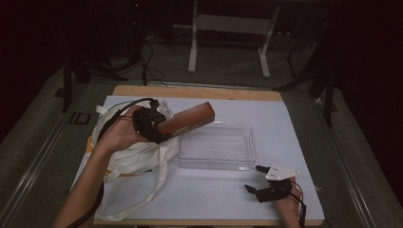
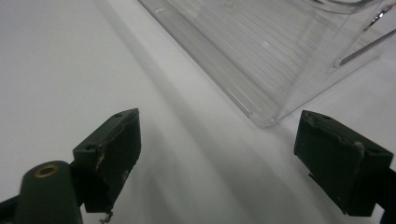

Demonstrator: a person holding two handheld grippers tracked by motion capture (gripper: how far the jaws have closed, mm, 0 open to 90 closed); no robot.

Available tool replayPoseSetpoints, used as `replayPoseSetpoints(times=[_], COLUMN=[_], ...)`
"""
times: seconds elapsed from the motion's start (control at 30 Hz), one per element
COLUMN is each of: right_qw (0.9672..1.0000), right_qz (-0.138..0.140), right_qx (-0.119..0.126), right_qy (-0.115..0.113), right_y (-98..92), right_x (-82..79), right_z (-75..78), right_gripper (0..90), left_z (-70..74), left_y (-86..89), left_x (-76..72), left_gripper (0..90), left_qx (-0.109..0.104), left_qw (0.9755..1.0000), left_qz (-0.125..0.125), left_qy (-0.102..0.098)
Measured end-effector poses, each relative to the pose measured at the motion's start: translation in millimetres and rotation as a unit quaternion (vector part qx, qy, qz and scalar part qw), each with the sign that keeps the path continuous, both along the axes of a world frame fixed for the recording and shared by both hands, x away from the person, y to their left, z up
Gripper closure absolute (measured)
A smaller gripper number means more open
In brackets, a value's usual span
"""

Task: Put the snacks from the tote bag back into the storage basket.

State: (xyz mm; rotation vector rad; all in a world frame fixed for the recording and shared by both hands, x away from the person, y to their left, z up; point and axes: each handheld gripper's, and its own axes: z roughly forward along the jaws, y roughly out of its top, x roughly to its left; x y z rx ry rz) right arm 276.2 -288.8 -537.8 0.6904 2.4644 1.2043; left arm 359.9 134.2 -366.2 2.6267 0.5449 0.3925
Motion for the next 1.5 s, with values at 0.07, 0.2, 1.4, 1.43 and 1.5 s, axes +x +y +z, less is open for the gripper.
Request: replayPoseSetpoints(times=[0.07,0.2,1.4,1.43,1.5], right_qw=[1.0,1.0,1.0,1.0,1.0], right_qz=[0.0,0.0,0.001,0.001,0.001], right_qx=[0.0,0.0,0.0,0.001,0.0], right_qy=[0.0,0.0,0.001,0.001,0.001], right_y=[0.0,0.0,0.1,0.1,0.1], right_x=[0.0,0.1,0.1,0.1,0.0], right_z=[0.0,0.0,0.0,0.0,0.0], right_gripper=[14.8,14.8,14.8,14.8,14.8], left_z=[-0.4,-1.5,-11.3,-11.9,-13.0], left_y=[-1.6,-5.1,-34.6,-35.3,-36.8], left_x=[0.3,1.2,3.0,3.0,2.9], left_gripper=[43.3,43.3,43.3,43.3,43.3], left_qx=[-0.003,-0.001,0.001,0.001,0.002], left_qw=[1.0,0.9999,0.9983,0.9983,0.9982], left_qz=[-0.003,-0.01,-0.055,-0.056,-0.057], left_qy=[0.003,0.003,0.017,0.017,0.02])
